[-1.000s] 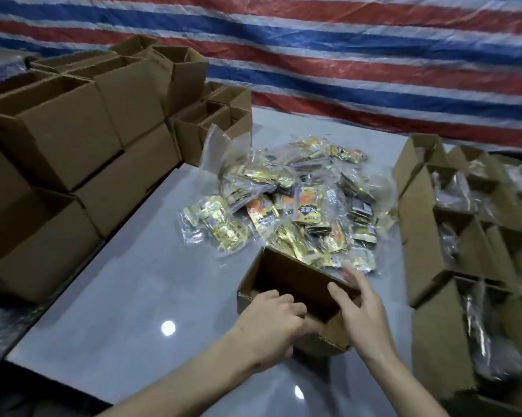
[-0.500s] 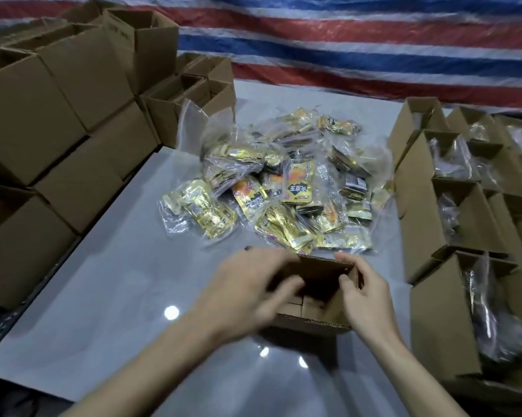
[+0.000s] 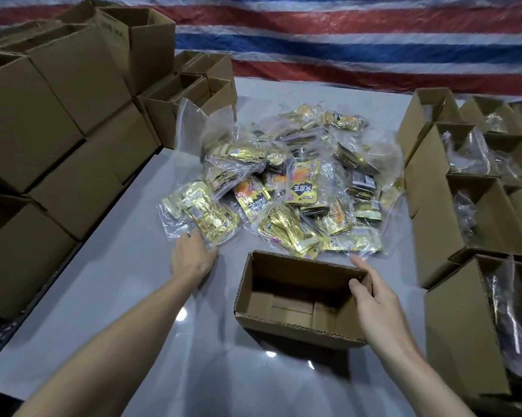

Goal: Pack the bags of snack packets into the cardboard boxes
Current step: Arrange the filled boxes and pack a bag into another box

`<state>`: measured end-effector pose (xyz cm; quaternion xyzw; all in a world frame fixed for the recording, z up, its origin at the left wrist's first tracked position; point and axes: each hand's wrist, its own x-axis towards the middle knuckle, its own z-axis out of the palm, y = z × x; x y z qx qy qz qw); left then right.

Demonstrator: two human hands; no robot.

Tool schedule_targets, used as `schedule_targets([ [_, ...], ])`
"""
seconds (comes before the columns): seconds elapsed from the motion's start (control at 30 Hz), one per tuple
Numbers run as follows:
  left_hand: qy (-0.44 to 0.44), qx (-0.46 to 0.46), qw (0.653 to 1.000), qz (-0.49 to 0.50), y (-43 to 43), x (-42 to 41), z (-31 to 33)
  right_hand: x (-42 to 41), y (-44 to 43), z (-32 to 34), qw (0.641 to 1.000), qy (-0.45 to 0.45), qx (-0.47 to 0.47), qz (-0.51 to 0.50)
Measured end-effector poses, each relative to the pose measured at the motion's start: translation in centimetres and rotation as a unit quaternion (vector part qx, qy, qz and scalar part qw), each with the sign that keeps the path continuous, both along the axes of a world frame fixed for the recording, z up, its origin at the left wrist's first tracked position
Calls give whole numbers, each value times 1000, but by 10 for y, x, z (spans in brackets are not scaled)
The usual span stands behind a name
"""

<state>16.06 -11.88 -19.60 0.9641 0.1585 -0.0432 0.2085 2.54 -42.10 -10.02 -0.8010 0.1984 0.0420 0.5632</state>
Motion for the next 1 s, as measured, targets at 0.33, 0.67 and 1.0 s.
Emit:
schedule_targets([
  [0.33,-59,169,957,-227,2,0,47,4,4,-5,999,24,-21,30],
  [0.67,-86,-4,967,-241,-12,-19,172,5,7,6,995,60,-38,63],
  [1.0,-120,-392,897,-163,-42,-85,263,8,7,6,991,80,-39,101],
])
